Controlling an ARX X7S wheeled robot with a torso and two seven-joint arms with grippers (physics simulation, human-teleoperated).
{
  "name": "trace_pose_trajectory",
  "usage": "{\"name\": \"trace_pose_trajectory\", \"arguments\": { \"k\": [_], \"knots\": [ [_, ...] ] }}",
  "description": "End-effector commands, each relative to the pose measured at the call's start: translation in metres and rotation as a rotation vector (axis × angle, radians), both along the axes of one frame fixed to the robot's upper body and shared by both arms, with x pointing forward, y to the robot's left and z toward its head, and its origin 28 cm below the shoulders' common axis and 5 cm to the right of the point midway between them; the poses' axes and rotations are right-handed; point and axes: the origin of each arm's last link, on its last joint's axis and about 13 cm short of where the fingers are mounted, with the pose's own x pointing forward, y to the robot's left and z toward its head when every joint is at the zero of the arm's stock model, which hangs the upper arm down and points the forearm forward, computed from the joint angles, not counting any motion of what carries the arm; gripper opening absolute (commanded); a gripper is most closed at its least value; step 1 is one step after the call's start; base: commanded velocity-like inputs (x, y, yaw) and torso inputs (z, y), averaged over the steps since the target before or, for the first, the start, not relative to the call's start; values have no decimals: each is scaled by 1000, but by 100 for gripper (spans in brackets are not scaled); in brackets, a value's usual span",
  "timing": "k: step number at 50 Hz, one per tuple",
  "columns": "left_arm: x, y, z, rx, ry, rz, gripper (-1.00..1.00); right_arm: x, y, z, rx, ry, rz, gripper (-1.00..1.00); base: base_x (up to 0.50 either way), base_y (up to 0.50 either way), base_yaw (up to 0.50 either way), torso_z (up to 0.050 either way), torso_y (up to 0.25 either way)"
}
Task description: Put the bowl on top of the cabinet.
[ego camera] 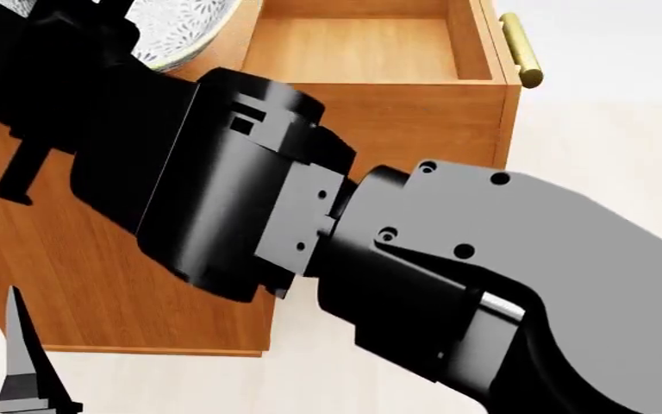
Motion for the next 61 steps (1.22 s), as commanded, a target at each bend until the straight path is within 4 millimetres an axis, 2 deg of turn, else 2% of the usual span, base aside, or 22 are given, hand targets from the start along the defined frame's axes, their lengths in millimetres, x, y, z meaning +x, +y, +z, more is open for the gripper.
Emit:
{"name": "trace_pose_trajectory", "arguments": {
  "k": [1, 5, 6, 11, 18, 19, 20, 22, 23, 25, 32, 41, 43, 48, 51, 54, 55, 56, 58, 59, 60, 61],
  "knots": [
    [-2, 1, 1, 1, -33, -7, 100, 0, 3, -2, -30, -18, 30, -100, 0, 0, 0, 0, 0],
    [-1, 1, 1, 1, -32, -6, 100, 2, 2, 3, -18, -31, 19, -100, 0, 0, 0, 0, 0],
    [-1, 1, 1, 1, -32, -6, 100, 4, 0, 9, -2, -45, -3, 100, 0, 0, 0, 0, 0],
    [-1, 1, 1, 0, -30, -5, 100, 7, -6, 35, 28, -73, -21, 100, 0, 0, 0, 0, 0],
    [-1, 1, 0, 0, -27, -8, 100, 8, -24, 101, 26, -197, -58, 100, 0, 0, 0, 0, 0],
    [-1, 1, -1, 0, -24, -9, 100, 5, -29, 120, 30, -221, -65, 100, 0, 0, 0, 0, 0],
    [-1, 0, -1, 1, -25, -8, 100, 3, -31, 126, 30, -236, -63, 100, 0, 0, 0, 0, 0],
    [-1, 0, -1, 3, -24, -10, 100, -6, -39, 158, 37, -289, -66, 100, 0, 0, 0, 0, 0],
    [-1, 0, -1, 4, -24, -10, 100, -8, -41, 165, 34, -301, -69, 100, 0, 0, 0, 0, 0],
    [-1, -1, -2, 5, -21, -12, 100, -19, -50, 193, 65, -326, -84, 100, 0, 0, 0, 0, 0],
    [-2, -1, -5, 10, -17, -14, 100, -47, -70, 248, 95, -455, -107, 100, 0, 0, 0, 0, 0],
    [-2, -1, -6, 13, -13, -17, 100, -71, -101, 282, 180, -513, -146, 100, 0, 0, 0, 0, 0],
    [-2, -1, -6, 13, -14, -17, 100, -73, -104, 284, 181, -529, -161, 100, 0, 0, 0, 0, 0],
    [-2, -3, -9, 17, -6, -21, 100, -92, -141, 303, 333, -614, -274, 100, 0, 0, 0, 0, 0],
    [-3, -3, -9, 19, -10, -21, 100, -94, -155, 306, 371, -645, -317, 100, 0, 0, 0, 0, 0],
    [-1, -2, -10, 17, -5, -17, 100, -97, -182, 307, 437, -684, -429, 100, 0, 0, 0, 0, 0],
    [-1, -2, -10, 18, -4, -16, 100, -101, -199, 307, 498, -709, -501, 100, 0, 0, 0, 0, 0],
    [-1, -2, -10, 17, -2, -16, 100, -105, -204, 308, 518, -729, -503, 100, 0, 0, 0, 0, 0],
    [0, -2, -10, 19, 2, -16, 100, -115, -231, 310, 560, -800, -552, 100, 0, 0, 0, 0, 0],
    [0, -2, -10, 20, 1, -15, 100, -117, -236, 308, 583, -774, -531, 100, 0, 0, 0, 0, 0],
    [-1, -3, -12, 24, 6, -17, 100, -111, -261, 302, 536, -807, -680, 100, 0, 0, 0, 0, 0],
    [-2, -4, -12, 28, 3, -18, 100, -106, -272, 297, 538, -774, -701, 100, 0, 0, 0, 0, 0]
  ]
}}
